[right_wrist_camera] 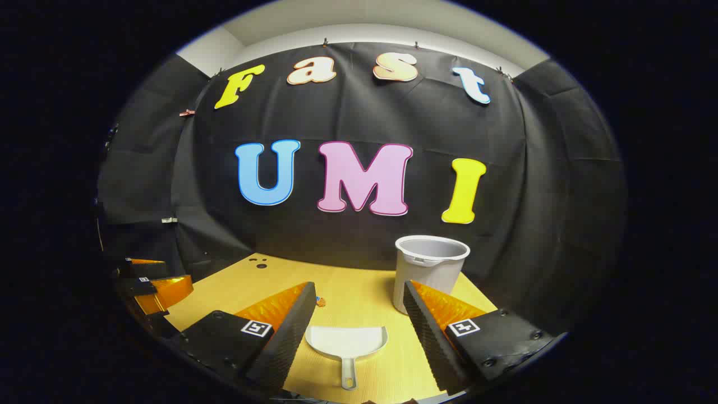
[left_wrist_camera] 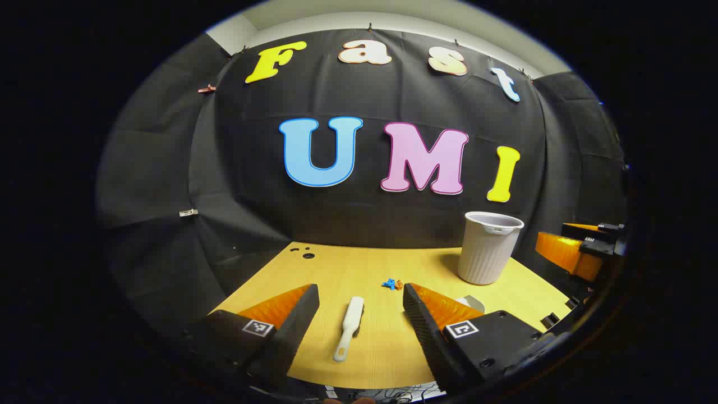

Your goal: Pick up the small broom and dustpan from the desktop, sweep the trash into the dustpan with the broom, and then empty the trash into the garbage bin.

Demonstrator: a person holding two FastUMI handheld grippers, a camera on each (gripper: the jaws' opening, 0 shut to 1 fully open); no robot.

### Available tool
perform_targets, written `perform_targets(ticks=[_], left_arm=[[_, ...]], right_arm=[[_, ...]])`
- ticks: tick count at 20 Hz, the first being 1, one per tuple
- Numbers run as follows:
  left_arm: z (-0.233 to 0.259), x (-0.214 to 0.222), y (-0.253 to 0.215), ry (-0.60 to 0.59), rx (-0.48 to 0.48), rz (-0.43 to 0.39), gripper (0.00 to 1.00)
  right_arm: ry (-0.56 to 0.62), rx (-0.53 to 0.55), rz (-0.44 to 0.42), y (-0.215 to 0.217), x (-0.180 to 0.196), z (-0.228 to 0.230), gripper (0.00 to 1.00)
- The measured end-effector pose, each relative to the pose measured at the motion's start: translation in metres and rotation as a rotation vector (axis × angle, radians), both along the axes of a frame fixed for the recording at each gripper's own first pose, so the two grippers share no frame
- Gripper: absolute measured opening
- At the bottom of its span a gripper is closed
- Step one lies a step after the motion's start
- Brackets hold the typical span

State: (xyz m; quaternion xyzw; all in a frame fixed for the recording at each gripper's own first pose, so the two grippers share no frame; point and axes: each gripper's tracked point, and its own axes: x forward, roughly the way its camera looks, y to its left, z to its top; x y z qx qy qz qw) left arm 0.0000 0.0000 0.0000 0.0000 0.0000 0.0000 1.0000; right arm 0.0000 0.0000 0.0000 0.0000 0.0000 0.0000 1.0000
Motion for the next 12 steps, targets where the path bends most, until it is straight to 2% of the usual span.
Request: perform_targets(ticks=[6, 12], left_arm=[[-0.008, 0.023, 0.004, 0.036, -0.004, 0.017, 0.96], [-0.022, 0.039, 0.003, 0.077, 0.003, 0.008, 0.96]], right_arm=[[0.047, 0.036, 0.005, -0.002, 0.028, -0.015, 0.98], [0.082, 0.044, 0.017, 0.001, 0.038, -0.026, 0.98]])
